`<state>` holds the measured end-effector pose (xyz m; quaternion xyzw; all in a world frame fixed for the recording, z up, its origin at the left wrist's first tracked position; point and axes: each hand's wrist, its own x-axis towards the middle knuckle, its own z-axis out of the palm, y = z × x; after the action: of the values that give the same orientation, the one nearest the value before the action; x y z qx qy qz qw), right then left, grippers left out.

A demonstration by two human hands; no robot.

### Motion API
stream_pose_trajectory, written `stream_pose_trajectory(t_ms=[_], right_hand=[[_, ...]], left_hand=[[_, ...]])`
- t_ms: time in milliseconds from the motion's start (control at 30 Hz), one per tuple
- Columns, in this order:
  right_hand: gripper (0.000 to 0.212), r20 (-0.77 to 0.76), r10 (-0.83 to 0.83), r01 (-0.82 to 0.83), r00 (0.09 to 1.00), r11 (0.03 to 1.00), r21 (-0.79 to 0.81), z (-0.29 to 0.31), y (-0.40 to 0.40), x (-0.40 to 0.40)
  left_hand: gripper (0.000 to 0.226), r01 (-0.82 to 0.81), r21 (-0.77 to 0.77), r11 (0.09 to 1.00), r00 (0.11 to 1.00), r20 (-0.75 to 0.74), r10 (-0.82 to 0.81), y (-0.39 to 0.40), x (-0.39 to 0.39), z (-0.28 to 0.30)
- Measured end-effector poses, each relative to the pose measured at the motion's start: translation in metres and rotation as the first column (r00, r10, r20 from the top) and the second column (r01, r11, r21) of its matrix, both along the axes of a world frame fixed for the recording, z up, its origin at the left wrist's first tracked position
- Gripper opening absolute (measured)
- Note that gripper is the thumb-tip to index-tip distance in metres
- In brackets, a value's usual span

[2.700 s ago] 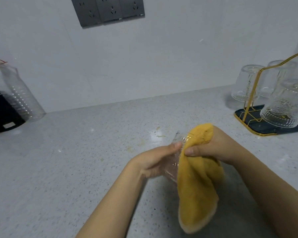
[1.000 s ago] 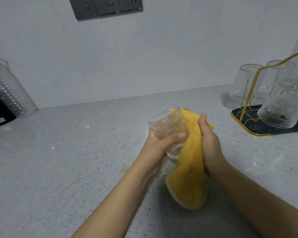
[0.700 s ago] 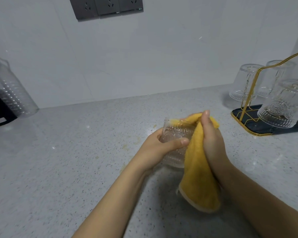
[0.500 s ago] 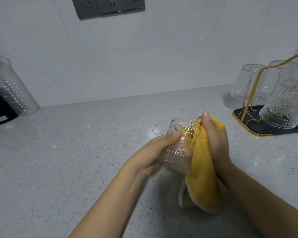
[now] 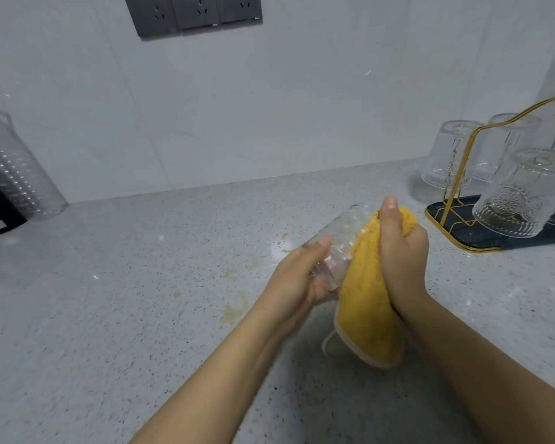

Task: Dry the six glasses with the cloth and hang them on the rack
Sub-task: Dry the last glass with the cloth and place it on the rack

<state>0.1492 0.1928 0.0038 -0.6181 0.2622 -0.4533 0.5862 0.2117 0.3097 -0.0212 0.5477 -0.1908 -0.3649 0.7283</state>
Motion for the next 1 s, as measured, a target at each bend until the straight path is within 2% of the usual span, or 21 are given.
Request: stream_pose_trajectory(t_ms=[33, 67, 100, 167, 233, 300, 367, 400, 433, 500, 533, 567, 633, 700, 733, 800, 900, 933, 1000], right_hand=[[0.049, 0.024, 0.022, -0.021, 0.999, 0.999, -0.034, -0.001, 0.003, 0.000], [0.048, 0.040, 0.041, -0.038, 0.998, 0.997, -0.068, -0.002, 0.005, -0.001], [0.047, 0.047, 0.052, -0.048, 0.998, 0.995, -0.086, -0.002, 0.006, 0.000], [0.047, 0.042, 0.035, -0.033, 0.998, 0.997, -0.063, 0.001, 0.005, 0.000], [0.048, 0.034, -0.006, 0.007, 0.999, 1.000, -0.027, 0.003, 0.002, -0.001], [0.049, 0.020, -0.030, 0.031, 0.999, 0.999, -0.014, 0.002, -0.003, -0.001], [0.049, 0.011, -0.021, 0.021, 1.000, 1.000, -0.013, 0.002, -0.004, -0.001], [0.049, 0.015, -0.006, 0.006, 1.000, 1.000, -0.021, 0.002, -0.002, -0.001], [0.049, 0.022, 0.010, -0.009, 1.000, 0.999, -0.034, 0.001, 0.000, -0.001], [0.047, 0.024, 0.029, -0.028, 0.999, 0.998, -0.053, 0.000, 0.003, -0.001], [0.047, 0.021, 0.030, -0.028, 0.999, 0.998, -0.050, -0.001, 0.004, 0.000], [0.047, 0.020, 0.026, -0.025, 0.999, 0.999, -0.040, -0.001, 0.003, 0.000], [0.048, 0.008, 0.001, -0.001, 1.000, 1.000, -0.011, 0.000, 0.000, 0.001], [0.049, -0.002, -0.023, 0.024, 1.000, 1.000, 0.005, -0.001, -0.004, 0.002], [0.049, -0.003, -0.028, 0.028, 1.000, 1.000, 0.004, -0.001, -0.005, 0.001], [0.049, 0.009, -0.011, 0.011, 1.000, 1.000, -0.024, -0.002, -0.005, 0.001], [0.048, 0.025, 0.024, -0.023, 0.999, 0.998, -0.063, -0.003, -0.002, 0.001], [0.047, 0.023, 0.025, -0.024, 0.999, 0.998, -0.063, -0.003, -0.002, 0.001], [0.047, 0.025, 0.022, -0.021, 0.999, 0.999, -0.041, -0.002, -0.002, 0.002]], left_hand=[[0.053, 0.052, -0.064, 0.997, 0.980, -0.187, -0.063, 0.001, 0.002, 0.003], [0.058, 0.070, -0.083, 0.994, 0.946, -0.310, -0.093, 0.002, 0.003, 0.006], [0.059, 0.095, -0.087, 0.992, 0.923, -0.365, -0.120, 0.002, 0.004, 0.007], [0.060, 0.102, -0.048, 0.994, 0.949, -0.295, -0.112, 0.000, 0.005, 0.006], [0.063, 0.069, -0.008, 0.998, 0.994, -0.081, -0.069, -0.002, 0.002, 0.002], [0.065, 0.008, 0.064, 0.998, 0.988, 0.152, -0.018, -0.003, -0.002, -0.002], [0.062, -0.049, 0.090, 0.995, 0.973, 0.227, 0.027, -0.004, -0.002, -0.006], [0.059, -0.017, 0.065, 0.998, 0.987, 0.161, 0.006, -0.003, 0.000, -0.006], [0.058, 0.039, 0.021, 0.999, 0.999, 0.024, -0.039, -0.002, 0.002, -0.004], [0.067, 0.104, -0.066, 0.992, 0.953, -0.279, -0.118, -0.001, 0.005, 0.002], [0.071, 0.124, -0.064, 0.990, 0.937, -0.322, -0.138, -0.001, 0.007, 0.001], [0.072, 0.141, -0.061, 0.988, 0.942, -0.299, -0.153, -0.002, 0.007, -0.001], [0.071, 0.110, -0.012, 0.994, 0.989, -0.097, -0.110, -0.005, 0.005, -0.008], [0.068, 0.002, 0.051, 0.999, 0.996, 0.087, -0.006, -0.006, 0.003, -0.011], [0.064, -0.039, 0.052, 0.998, 0.993, 0.113, 0.033, -0.006, 0.003, -0.012], [0.059, 0.001, 0.002, 1.000, 1.000, 0.007, -0.001, -0.006, 0.002, -0.010], [0.064, 0.062, -0.068, 0.996, 0.953, -0.291, -0.079, -0.005, 0.004, -0.002], [0.065, 0.083, -0.060, 0.995, 0.944, -0.314, -0.098, -0.004, 0.006, -0.001], [0.068, 0.114, -0.023, 0.993, 0.965, -0.236, -0.117, -0.004, 0.010, -0.003]])
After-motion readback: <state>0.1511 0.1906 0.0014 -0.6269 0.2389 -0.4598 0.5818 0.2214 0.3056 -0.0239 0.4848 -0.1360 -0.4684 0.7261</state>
